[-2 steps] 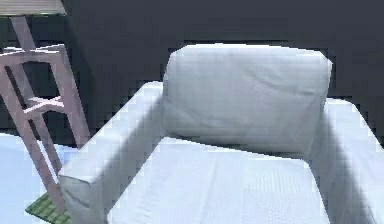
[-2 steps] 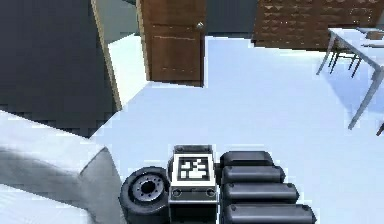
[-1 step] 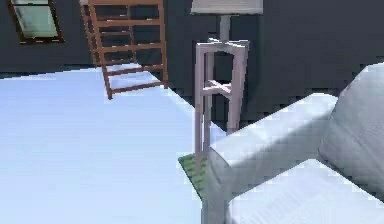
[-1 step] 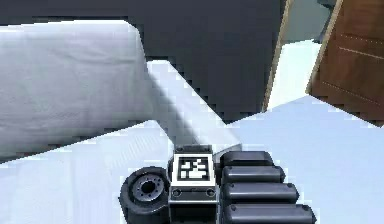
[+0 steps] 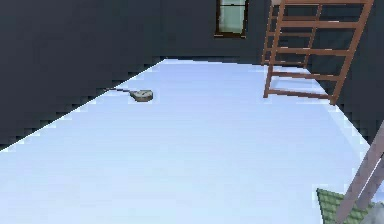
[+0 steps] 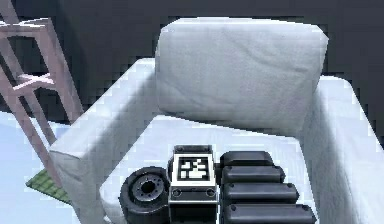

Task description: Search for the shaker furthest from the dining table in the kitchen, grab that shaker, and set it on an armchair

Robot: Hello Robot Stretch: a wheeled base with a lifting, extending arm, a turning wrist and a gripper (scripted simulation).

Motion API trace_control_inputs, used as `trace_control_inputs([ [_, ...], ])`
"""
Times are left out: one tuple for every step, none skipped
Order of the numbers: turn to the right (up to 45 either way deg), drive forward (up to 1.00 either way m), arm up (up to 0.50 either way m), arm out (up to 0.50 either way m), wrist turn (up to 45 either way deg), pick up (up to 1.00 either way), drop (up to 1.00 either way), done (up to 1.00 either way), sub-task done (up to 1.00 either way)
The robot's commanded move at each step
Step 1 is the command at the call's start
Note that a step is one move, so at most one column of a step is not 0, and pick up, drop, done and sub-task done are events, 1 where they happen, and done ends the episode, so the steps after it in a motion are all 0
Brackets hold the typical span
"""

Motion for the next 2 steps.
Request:
trace_control_inputs([
  [-6.0, 0.0, 0.0, 0.0, 0.0, 0.0, 0.0, 0.0, 0.0],
  [0.0, 0.0, 0.0, 0.46, 0.0, 0.0, 0.0, 0.0, 0.0],
])
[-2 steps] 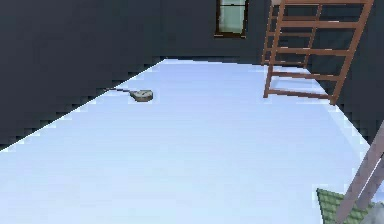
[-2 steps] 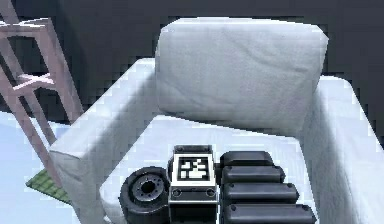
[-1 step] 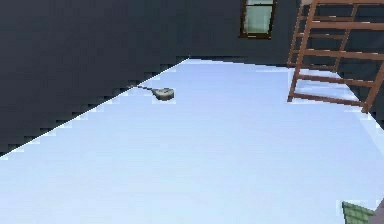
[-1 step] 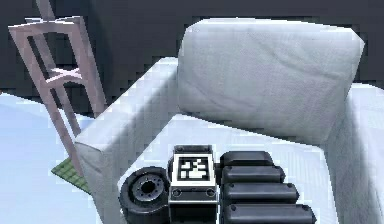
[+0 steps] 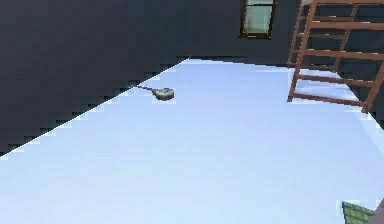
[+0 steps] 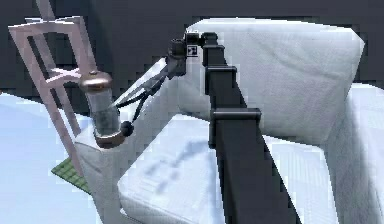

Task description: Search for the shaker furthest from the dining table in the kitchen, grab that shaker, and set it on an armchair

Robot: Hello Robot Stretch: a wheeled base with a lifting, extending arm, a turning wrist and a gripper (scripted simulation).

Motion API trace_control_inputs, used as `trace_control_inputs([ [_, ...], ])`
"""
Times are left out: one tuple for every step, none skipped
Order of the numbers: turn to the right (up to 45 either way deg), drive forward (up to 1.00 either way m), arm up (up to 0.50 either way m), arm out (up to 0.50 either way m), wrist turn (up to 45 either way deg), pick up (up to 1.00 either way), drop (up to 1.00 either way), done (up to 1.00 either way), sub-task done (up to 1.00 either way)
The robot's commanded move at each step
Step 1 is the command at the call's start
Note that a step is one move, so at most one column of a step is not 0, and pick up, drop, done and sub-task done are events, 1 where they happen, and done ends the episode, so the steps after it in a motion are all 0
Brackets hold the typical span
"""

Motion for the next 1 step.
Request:
trace_control_inputs([
  [0.0, 0.0, 0.0, 0.0, 45.0, 0.0, 0.0, 0.0, 0.0],
])
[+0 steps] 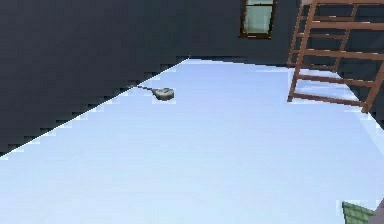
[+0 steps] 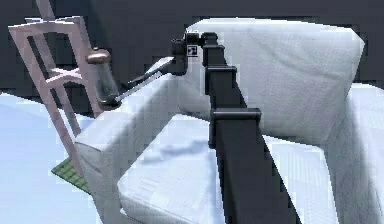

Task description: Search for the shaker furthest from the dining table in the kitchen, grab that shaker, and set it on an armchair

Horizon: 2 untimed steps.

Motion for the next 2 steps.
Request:
trace_control_inputs([
  [0.0, 0.0, 0.0, 0.0, 45.0, 0.0, 0.0, 0.0, 0.0],
  [0.0, 0.0, 0.0, 0.0, 45.0, 0.0, 0.0, 0.0, 0.0],
])
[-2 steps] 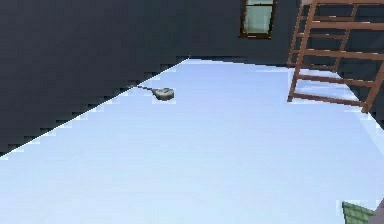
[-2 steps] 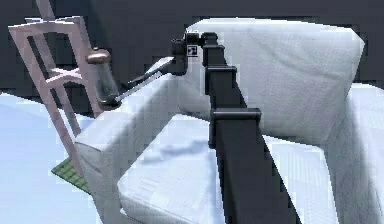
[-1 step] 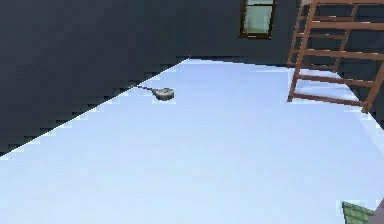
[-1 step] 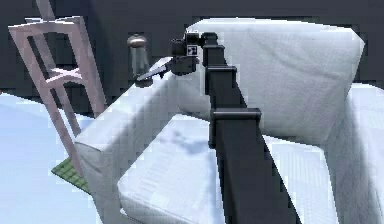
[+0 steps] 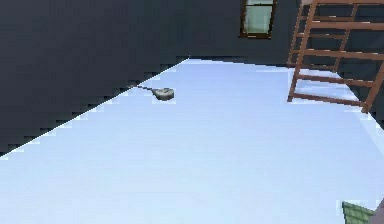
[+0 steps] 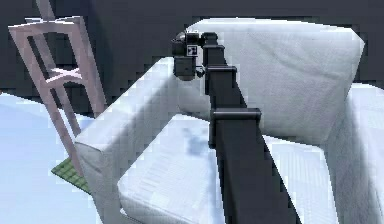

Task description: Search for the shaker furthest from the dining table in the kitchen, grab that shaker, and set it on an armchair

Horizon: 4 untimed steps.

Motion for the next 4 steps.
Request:
trace_control_inputs([
  [0.0, 0.0, 0.0, 0.0, 30.0, 0.0, 0.0, 0.0, 0.0],
  [0.0, 0.0, -0.18, 0.0, 0.0, 0.0, 0.0, 0.0, 0.0],
  [0.0, 0.0, -0.32, 0.0, 0.0, 0.0, 0.0, 0.0, 0.0],
  [0.0, 0.0, 0.0, 0.0, 0.0, 0.0, 1.0, 0.0, 0.0],
])
